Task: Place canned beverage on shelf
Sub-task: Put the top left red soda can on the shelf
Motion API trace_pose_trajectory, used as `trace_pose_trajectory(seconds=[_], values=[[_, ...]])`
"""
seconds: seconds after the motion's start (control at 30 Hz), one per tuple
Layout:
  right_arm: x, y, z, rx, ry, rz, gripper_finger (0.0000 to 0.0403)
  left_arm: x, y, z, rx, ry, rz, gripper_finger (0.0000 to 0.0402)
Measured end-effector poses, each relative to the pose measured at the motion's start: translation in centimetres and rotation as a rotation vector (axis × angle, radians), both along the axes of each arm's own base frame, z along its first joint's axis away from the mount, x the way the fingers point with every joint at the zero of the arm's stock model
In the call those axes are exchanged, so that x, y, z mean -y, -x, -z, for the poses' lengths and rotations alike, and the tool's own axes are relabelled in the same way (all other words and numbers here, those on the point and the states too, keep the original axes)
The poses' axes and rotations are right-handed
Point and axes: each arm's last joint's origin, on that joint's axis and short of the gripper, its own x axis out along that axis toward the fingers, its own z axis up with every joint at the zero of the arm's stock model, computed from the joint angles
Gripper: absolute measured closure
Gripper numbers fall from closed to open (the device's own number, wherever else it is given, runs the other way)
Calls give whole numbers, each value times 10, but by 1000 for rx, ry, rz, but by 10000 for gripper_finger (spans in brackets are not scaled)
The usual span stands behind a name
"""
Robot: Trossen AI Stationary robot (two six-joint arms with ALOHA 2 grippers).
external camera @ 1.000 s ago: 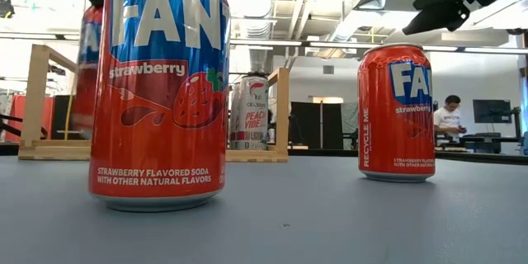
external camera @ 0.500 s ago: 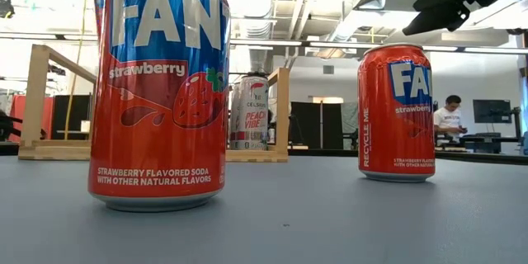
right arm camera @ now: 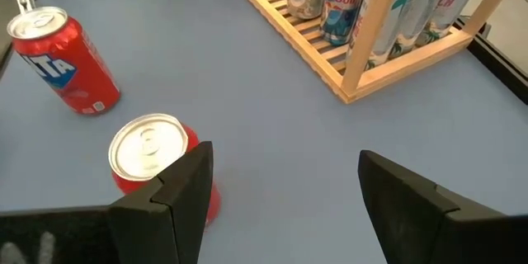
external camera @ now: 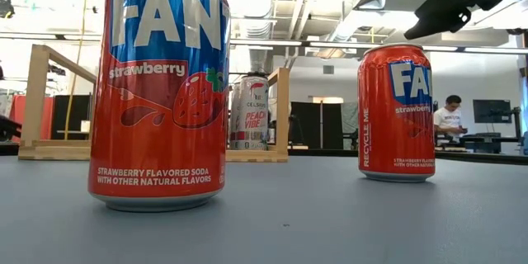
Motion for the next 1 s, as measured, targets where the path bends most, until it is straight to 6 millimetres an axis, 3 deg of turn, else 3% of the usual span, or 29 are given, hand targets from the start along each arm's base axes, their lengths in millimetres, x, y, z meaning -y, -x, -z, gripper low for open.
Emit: trace_pose_trajectory(seconds=[0.33, 0.67, 1.0], values=[[0, 0, 0, -14, 42, -24, 127, -44, 5, -3, -57, 13, -5, 172], [4, -1, 0, -22, 80, -17, 127, -96, 8, 12, -167, 78, -32, 172], [20, -6, 0, -39, 124, 50, 127, -147, 15, 25, -156, 111, -74, 172]])
